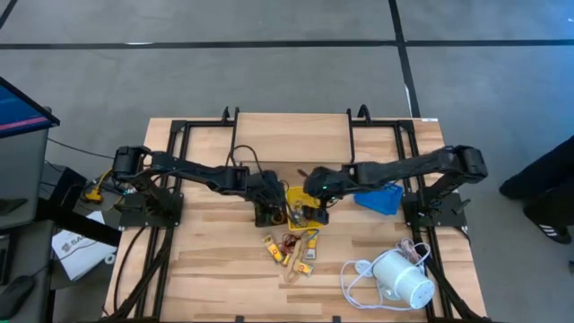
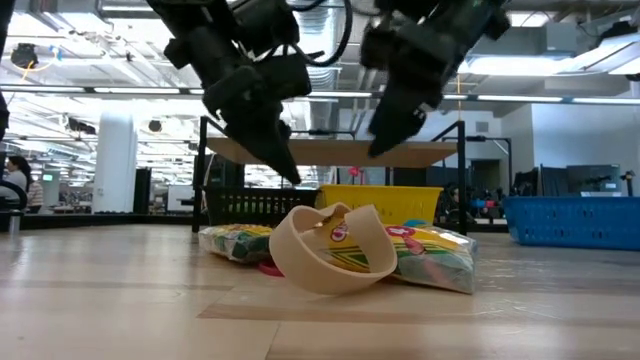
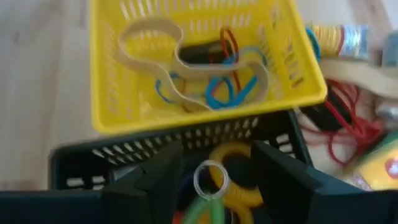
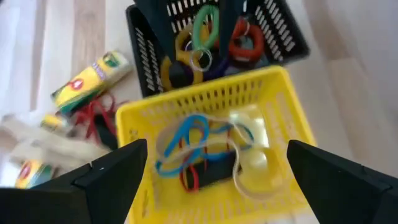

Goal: Pick & Place Office Desk Supplies
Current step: Adjust the bins

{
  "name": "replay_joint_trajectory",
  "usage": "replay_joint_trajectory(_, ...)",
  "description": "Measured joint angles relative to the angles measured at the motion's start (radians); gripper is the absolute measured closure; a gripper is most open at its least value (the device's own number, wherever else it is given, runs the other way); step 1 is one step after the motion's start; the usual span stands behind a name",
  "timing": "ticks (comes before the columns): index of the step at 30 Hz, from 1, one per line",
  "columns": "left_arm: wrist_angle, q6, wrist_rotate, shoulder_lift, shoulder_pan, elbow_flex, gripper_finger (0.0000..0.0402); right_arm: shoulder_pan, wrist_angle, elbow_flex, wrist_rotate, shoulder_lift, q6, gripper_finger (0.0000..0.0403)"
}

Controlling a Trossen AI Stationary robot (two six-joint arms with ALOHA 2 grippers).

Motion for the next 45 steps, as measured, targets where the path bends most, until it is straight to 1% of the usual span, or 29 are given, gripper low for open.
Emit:
replay_joint_trajectory(2, -0.034, -0.002, -0.028, 0.0, 0.001, 0.0, 0.0224, 0.0, 0.003, 0.002, 0.0, 0.049, 0.0, 0.0019)
replay_joint_trajectory(5, -0.071, -0.019, -0.045, 0.0, 0.004, 0.0, 0.0231, -0.006, -0.006, 0.001, 0.0, 0.106, -0.001, 0.0019)
replay_joint_trajectory(7, -0.083, -0.023, -0.043, 0.0, 0.002, 0.0, 0.0235, -0.013, -0.027, 0.0, 0.0, 0.116, -0.004, 0.0019)
replay_joint_trajectory(9, -0.114, -0.026, -0.043, 0.0, 0.002, 0.0, 0.0239, -0.018, -0.002, 0.006, 0.0, 0.134, -0.004, 0.0019)
replay_joint_trajectory(11, -0.148, -0.035, -0.043, 0.0, 0.002, -0.002, 0.0242, -0.023, -0.045, 0.0, 0.003, 0.135, -0.004, 0.0019)
replay_joint_trajectory(14, -0.168, -0.053, -0.048, 0.0, 0.002, -0.029, 0.0246, -0.03, -0.05, 0.0, 0.004, 0.143, -0.004, 0.0019)
replay_joint_trajectory(20, -0.166, -0.096, -0.048, 0.0, 0.002, -0.099, 0.0252, -0.035, -0.077, -0.001, 0.007, 0.14, 0.005, 0.0019)
replay_joint_trajectory(25, -0.173, -0.113, -0.034, -0.002, 0.002, -0.123, 0.0253, -0.034, -0.106, -0.001, 0.007, 0.139, 0.017, 0.0019)
replay_joint_trajectory(32, -0.211, -0.112, -0.031, -0.027, 0.002, -0.127, 0.0253, -0.025, -0.138, -0.001, 0.007, 0.139, 0.03, 0.0019)
replay_joint_trajectory(38, -0.279, -0.113, -0.04, -0.091, 0.002, -0.128, 0.0253, -0.024, -0.182, -0.001, 0.007, 0.139, 0.038, 0.0019)
replay_joint_trajectory(45, -0.29, -0.124, -0.049, -0.137, 0.002, -0.127, 0.0253, -0.023, -0.218, -0.001, 0.006, 0.139, 0.045, 0.0019)
